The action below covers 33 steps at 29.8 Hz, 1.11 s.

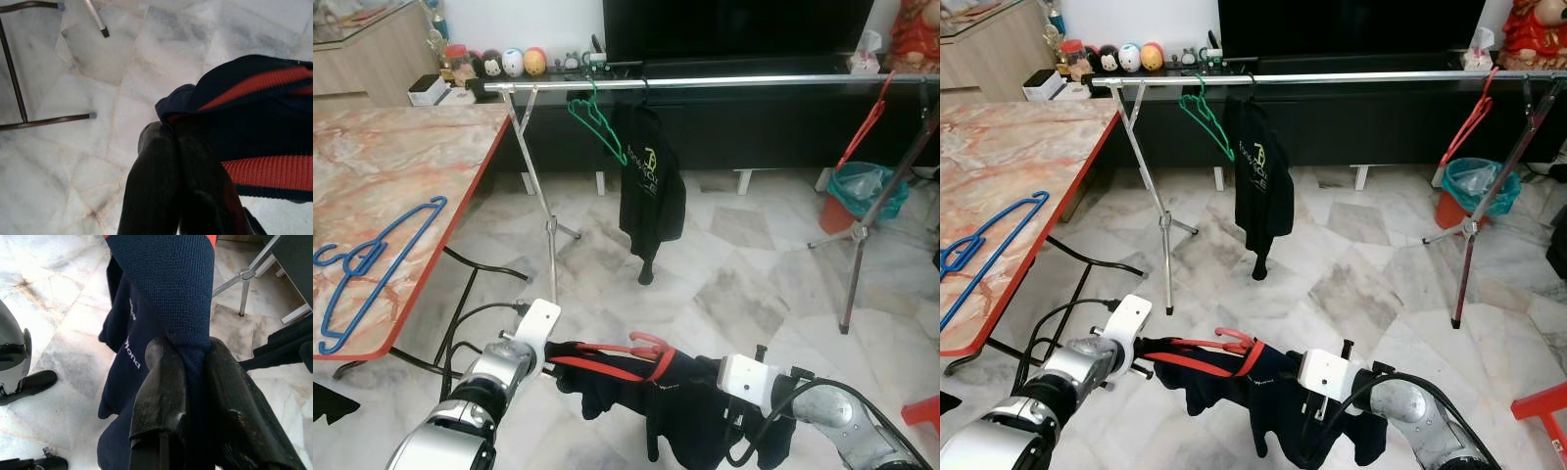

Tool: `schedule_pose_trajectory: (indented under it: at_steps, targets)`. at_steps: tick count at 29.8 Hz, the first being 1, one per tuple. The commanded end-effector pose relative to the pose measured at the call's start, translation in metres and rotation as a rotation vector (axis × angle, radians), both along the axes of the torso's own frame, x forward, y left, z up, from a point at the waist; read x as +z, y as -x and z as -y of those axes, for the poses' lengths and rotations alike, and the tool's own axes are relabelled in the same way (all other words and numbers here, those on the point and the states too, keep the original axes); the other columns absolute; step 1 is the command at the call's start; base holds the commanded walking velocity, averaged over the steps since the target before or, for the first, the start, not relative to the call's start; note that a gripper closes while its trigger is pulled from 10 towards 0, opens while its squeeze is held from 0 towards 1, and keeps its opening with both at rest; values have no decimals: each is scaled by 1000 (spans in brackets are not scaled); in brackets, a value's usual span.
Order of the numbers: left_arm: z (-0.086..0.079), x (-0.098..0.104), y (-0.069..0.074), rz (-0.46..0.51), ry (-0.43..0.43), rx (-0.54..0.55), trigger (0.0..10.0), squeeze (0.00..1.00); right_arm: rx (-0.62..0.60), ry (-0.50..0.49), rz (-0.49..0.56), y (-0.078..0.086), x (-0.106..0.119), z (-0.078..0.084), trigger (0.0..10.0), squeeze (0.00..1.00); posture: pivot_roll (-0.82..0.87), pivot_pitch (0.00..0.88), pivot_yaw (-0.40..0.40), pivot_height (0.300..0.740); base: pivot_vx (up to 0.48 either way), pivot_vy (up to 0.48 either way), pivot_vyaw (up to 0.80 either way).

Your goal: Hang hanger

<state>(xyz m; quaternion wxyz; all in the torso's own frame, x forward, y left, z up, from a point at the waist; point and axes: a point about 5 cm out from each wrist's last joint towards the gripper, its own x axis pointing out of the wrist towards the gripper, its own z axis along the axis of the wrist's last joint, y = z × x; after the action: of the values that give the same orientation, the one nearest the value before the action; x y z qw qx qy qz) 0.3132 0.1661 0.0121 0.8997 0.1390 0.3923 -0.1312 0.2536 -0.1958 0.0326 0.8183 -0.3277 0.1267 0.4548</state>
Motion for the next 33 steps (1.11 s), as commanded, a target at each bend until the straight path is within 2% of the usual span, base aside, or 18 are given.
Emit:
schedule_pose_trajectory:
  at_steps: [1,4,6,10,12,13,19,21,23,24,25,26,30,33]
  targets:
    - [-29,-10,12,-47,-104,58,0,0,-95,-50,95,-13,22,16,10000,0,-72,0,61,740,0,0,0]
    - [-31,-12,15,-55,-109,71,0,0,-113,-121,101,-15,29,18,10000,0,-72,0,61,740,0,0,0]
    - [-31,-14,16,-67,-107,62,0,0,-136,-210,95,-16,37,19,10000,0,-72,0,61,740,0,0,0]
    - [-29,-18,19,-86,-111,27,0,0,-95,-289,49,-11,43,17,10000,0,-72,0,62,740,0,0,0]
    - [-29,-18,20,-86,-113,30,0,0,-133,-317,65,-14,46,19,10000,0,-72,0,62,740,0,0,0]
    - [-30,-19,21,-89,-121,29,0,0,-142,-362,60,-15,50,20,10000,0,-72,0,62,740,0,0,0]
    - [-26,-22,23,-103,-96,-8,0,0,-128,-383,55,-13,54,19,10000,0,-72,0,61,740,0,0,0]
    - [-10,-19,20,-77,-6,-97,0,0,-169,-383,76,-17,51,15,10000,0,-72,0,60,740,0,0,0]
    - [-5,-18,19,-66,18,-129,0,0,-177,-380,78,-18,50,14,10000,0,-72,0,60,740,0,0,0]
    - [2,-16,17,-47,37,-179,0,0,-192,-384,78,-19,47,10,10000,0,-69,0,60,740,0,0,0]
    - [6,-13,15,-15,42,-222,1137,0,-201,-411,62,-18,44,5,10000,0,-68,0,60,740,0,0,0]
    - [9,-7,10,41,46,-255,10000,0,-170,-424,23,-12,38,-2,10000,0,-68,0,60,740,0,0,0]
    - [8,5,0,141,8,-269,10000,0,-142,-402,-20,-4,29,-7,10000,0,-63,0,60,740,0,0,0]
    - [1,9,-4,172,-31,-246,10000,0,-152,-398,-28,-3,27,-5,10000,0,-65,0,60,740,0,0,0]
